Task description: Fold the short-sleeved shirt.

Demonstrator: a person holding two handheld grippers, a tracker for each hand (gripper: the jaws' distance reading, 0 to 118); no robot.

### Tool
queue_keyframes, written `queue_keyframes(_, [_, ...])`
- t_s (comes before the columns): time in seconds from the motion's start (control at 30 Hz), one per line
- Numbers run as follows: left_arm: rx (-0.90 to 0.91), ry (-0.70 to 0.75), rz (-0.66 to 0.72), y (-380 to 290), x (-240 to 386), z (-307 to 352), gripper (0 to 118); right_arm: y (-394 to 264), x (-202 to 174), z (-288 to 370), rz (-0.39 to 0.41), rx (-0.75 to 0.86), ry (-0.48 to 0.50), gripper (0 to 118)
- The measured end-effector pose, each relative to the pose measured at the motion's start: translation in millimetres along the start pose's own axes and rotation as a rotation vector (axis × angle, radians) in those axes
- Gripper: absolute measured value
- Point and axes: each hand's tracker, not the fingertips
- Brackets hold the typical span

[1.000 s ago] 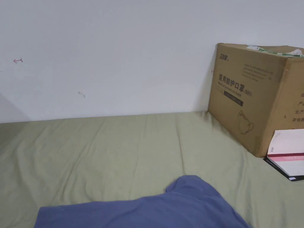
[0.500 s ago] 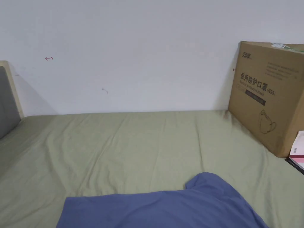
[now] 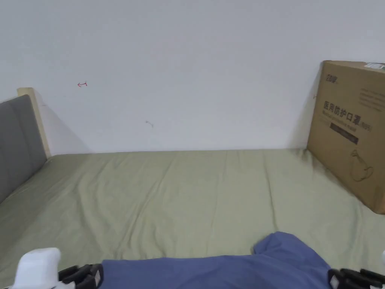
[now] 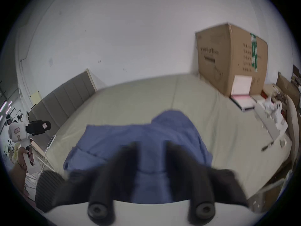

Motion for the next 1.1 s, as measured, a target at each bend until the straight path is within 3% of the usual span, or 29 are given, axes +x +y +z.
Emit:
queue_keyframes(0.03, [0.004,0.012,-0.026,4.1,0.9,-4.9,0,5.5,-0.5,-6.2,-0.013,0.014,0.002,10])
queue_keyframes(0.1, [-0.021,-0.034,-0.043,15.8,0.1,-25.1,0,17.0,4.1,-23.2,-0.058,0.018,0.044,10])
queue_keyframes(0.2, [-0.105,0.010,-0.056,31.0,-19.3,-69.3,0,27.7,18.6,-52.7,-0.186,-0.002,0.113,10])
queue_keyframes(0.37, [-0.435,0.098,0.030,32.3,-80.6,-180.5,0,34.0,42.4,-94.2,-0.307,-0.001,0.195,10])
queue_keyframes(0.47, [-0.513,0.141,0.068,16.9,-108.8,-235.3,2,31.5,41.8,-113.0,-0.250,-0.062,0.142,10])
queue_keyframes(0.5, [-0.506,0.124,0.097,12.2,-118.1,-248.6,16,29.0,42.0,-119.6,-0.232,-0.090,0.133,10])
queue_keyframes(0.53, [-0.523,0.118,0.132,7.0,-121.1,-254.7,49,25.5,42.4,-125.3,-0.229,-0.116,0.136,10])
queue_keyframes(0.57, [-0.550,0.094,0.147,3.1,-124.1,-263.4,66,21.5,40.7,-128.5,-0.237,-0.117,0.145,10])
queue_keyframes(0.6, [-0.576,0.096,0.138,-2.2,-125.9,-272.6,74,17.1,41.4,-131.1,-0.245,-0.120,0.159,10])
queue_keyframes(0.67, [-0.600,0.139,0.057,-10.6,-122.4,-282.8,106,11.3,40.1,-133.6,-0.241,-0.109,0.171,10])
queue_keyframes(0.7, [-0.619,0.146,0.013,-16.3,-120.1,-289.5,115,10.2,37.6,-135.9,-0.222,-0.120,0.162,10])
queue_keyframes(0.87, [-0.621,0.137,-0.039,-44.8,-119.5,-315.1,118,3.4,38.1,-142.5,-0.244,-0.117,0.168,10])
queue_keyframes(0.93, [-0.598,0.124,-0.035,-44.1,-121.2,-309.0,118,3.7,46.1,-144.1,-0.344,-0.074,0.147,10])
queue_keyframes(1.0, [-0.573,0.120,-0.010,-37.6,-117.4,-299.0,115,5.3,62.3,-149.7,-0.530,-0.084,0.231,10])
queue_keyframes(1.07, [-0.520,0.115,-0.063,-29.9,-115.6,-283.6,87,6.0,84.1,-169.9,-0.692,-0.159,0.270,10])
queue_keyframes(1.1, [-0.496,0.087,-0.089,-25.5,-112.8,-275.4,61,7.7,95.2,-183.5,-0.713,-0.241,0.314,10])
